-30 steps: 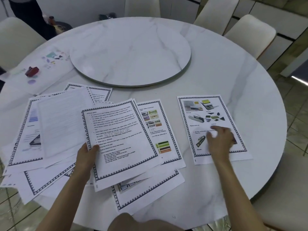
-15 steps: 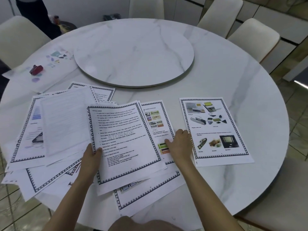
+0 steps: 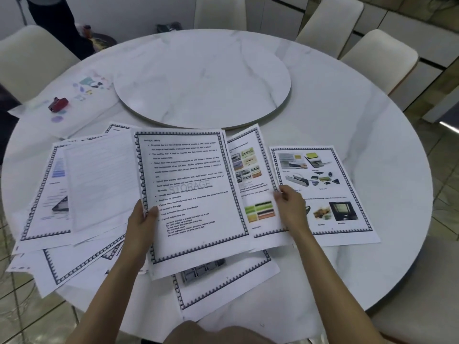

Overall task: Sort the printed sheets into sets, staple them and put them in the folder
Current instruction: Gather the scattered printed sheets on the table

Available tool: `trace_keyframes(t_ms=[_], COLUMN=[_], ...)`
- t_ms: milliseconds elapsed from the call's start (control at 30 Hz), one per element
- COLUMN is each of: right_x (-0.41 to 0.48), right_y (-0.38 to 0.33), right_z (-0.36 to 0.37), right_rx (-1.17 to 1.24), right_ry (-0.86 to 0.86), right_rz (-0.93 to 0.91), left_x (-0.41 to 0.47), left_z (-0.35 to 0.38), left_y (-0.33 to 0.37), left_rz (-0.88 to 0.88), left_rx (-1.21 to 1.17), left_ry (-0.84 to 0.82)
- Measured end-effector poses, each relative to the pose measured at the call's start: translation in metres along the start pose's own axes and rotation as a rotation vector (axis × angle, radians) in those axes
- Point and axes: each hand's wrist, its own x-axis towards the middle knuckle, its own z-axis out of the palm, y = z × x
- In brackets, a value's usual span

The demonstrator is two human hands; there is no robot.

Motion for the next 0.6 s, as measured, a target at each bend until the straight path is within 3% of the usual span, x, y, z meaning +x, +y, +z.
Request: trace_keyframes(t_ms=[167, 367, 600], right_x=[0.002, -0.009, -0.026], right_y=[-0.003, -0.02, -0.033], right_z=[-0.029, -0.041, -0.039], right_rx=[0.295, 0.539, 0.57], right_ry=[0.09, -0.043, -0.222], right_rz=[0.097, 0.086, 0.01], left_x=[-0.005, -0.007, -0.008], left_z=[0.013, 0.027, 0.038], left_y=[0.027, 0.049, 0.047], left_rz=[0.072, 0.076, 0.035], left_rx=[-0.12, -0.182, -0.183], left_ry=[-0.061, -0.141, -0.13])
